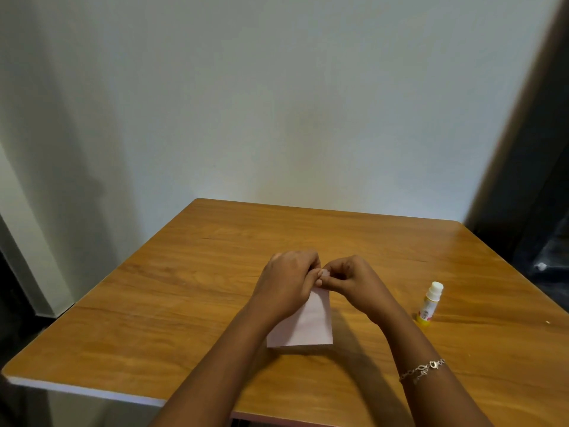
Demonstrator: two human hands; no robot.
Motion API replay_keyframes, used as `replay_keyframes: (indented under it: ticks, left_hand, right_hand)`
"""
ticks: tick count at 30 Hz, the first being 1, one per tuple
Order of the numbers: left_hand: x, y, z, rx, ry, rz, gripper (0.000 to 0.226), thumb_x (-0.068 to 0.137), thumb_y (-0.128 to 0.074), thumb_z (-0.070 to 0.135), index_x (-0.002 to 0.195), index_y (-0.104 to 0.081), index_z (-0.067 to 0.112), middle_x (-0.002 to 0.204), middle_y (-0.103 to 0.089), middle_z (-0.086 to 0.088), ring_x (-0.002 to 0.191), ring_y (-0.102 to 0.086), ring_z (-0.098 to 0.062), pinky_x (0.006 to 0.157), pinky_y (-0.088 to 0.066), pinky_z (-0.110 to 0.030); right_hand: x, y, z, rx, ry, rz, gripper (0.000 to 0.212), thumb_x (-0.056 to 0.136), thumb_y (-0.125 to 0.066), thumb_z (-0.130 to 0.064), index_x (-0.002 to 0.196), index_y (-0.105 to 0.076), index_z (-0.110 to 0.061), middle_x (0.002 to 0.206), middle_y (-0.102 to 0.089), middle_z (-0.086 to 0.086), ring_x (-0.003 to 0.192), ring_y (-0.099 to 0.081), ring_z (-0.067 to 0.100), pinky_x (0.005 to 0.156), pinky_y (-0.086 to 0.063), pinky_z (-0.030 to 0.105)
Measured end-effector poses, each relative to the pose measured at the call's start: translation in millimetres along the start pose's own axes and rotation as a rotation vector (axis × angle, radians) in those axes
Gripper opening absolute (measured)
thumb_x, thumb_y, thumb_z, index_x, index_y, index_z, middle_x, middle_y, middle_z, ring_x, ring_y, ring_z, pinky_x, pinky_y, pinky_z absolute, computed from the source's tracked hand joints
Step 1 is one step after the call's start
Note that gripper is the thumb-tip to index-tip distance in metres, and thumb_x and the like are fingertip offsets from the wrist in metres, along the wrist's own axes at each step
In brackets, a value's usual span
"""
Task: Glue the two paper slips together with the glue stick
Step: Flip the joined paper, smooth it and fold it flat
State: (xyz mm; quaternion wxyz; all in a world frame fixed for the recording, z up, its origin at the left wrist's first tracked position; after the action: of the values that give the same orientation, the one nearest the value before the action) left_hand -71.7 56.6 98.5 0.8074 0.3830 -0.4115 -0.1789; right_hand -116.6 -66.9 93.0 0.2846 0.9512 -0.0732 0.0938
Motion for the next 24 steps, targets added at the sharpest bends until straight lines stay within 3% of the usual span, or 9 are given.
replay_keyframes:
  ticks: [4,6,8,15,20,22,24]
  left_hand:
    - [-2.2,0.5,0.0,0.082,-0.037,0.005,0.010,0.093,-0.044,0.027,0.089,-0.049,0.020,0.078,-0.054,0.005,0.069,-0.050,-0.018,0.055,-0.028,-0.029]
    - [-2.5,0.9,0.4,0.121,-0.065,0.003,0.012,0.094,-0.041,0.030,0.092,-0.047,0.020,0.076,-0.054,0.004,0.065,-0.050,-0.019,0.052,-0.027,-0.029]
    - [-2.3,1.3,0.0,0.161,-0.086,0.000,0.016,0.095,-0.037,0.033,0.095,-0.046,0.019,0.077,-0.059,-0.001,0.062,-0.050,-0.021,0.052,-0.029,-0.030]
    - [-2.1,1.0,-3.6,0.224,-0.120,-0.020,0.018,0.097,-0.035,0.031,0.103,-0.045,0.018,0.078,-0.064,-0.006,0.062,-0.055,-0.026,0.052,-0.037,-0.033]
    - [-4.7,-1.3,-7.8,0.245,-0.080,-0.009,0.012,0.095,-0.041,0.023,0.104,-0.044,0.017,0.075,-0.064,-0.007,0.056,-0.050,-0.023,0.049,-0.032,-0.031]
    - [-5.5,-3.2,-9.7,0.251,-0.063,-0.008,0.012,0.095,-0.040,0.022,0.105,-0.043,0.017,0.075,-0.064,-0.007,0.058,-0.054,-0.025,0.049,-0.036,-0.032]
    - [-5.4,-4.3,-11.0,0.219,-0.060,-0.010,0.015,0.096,-0.036,0.029,0.104,-0.043,0.017,0.075,-0.064,-0.006,0.060,-0.056,-0.026,0.051,-0.040,-0.035]
  right_hand:
    - [0.7,-1.0,-2.4,0.053,-0.010,-0.032,0.019,0.083,-0.064,-0.009,0.079,-0.067,0.010,0.083,-0.064,0.037,0.075,-0.061,0.035,0.076,-0.048,0.056]
    - [1.3,-2.3,-1.2,0.064,-0.018,-0.043,0.018,0.082,-0.064,-0.009,0.081,-0.067,0.009,0.085,-0.066,0.034,0.085,-0.063,0.045,0.079,-0.048,0.057]
    - [1.9,-3.2,0.2,0.092,-0.027,-0.043,0.015,0.081,-0.064,-0.008,0.083,-0.068,0.006,0.087,-0.068,0.030,0.089,-0.063,0.043,0.082,-0.049,0.056]
    - [5.1,-7.8,3.5,0.226,-0.067,-0.103,0.008,0.079,-0.065,-0.003,0.084,-0.070,0.001,0.085,-0.071,0.015,0.082,-0.068,0.022,0.074,-0.054,0.030]
    - [5.5,-8.0,3.7,0.269,-0.098,-0.117,0.012,0.081,-0.063,-0.003,0.089,-0.069,0.004,0.084,-0.071,0.012,0.075,-0.068,0.012,0.066,-0.054,0.018]
    - [5.1,-7.0,4.4,0.261,-0.106,-0.103,0.014,0.082,-0.063,-0.004,0.089,-0.069,0.005,0.085,-0.071,0.016,0.076,-0.067,0.015,0.069,-0.053,0.023]
    - [5.3,-5.3,5.4,0.218,-0.099,-0.080,0.015,0.082,-0.063,-0.005,0.089,-0.069,0.008,0.090,-0.070,0.025,0.084,-0.067,0.029,0.077,-0.052,0.039]
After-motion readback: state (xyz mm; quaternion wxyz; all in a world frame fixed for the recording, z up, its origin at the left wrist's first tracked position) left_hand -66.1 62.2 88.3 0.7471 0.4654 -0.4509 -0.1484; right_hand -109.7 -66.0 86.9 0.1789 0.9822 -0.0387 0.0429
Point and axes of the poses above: each hand's wrist, its own x-axis towards the middle knuckle, its own y-axis out of the back of the hand, z = x × y, the point moved 3 cm from there along x, towards the middle knuckle
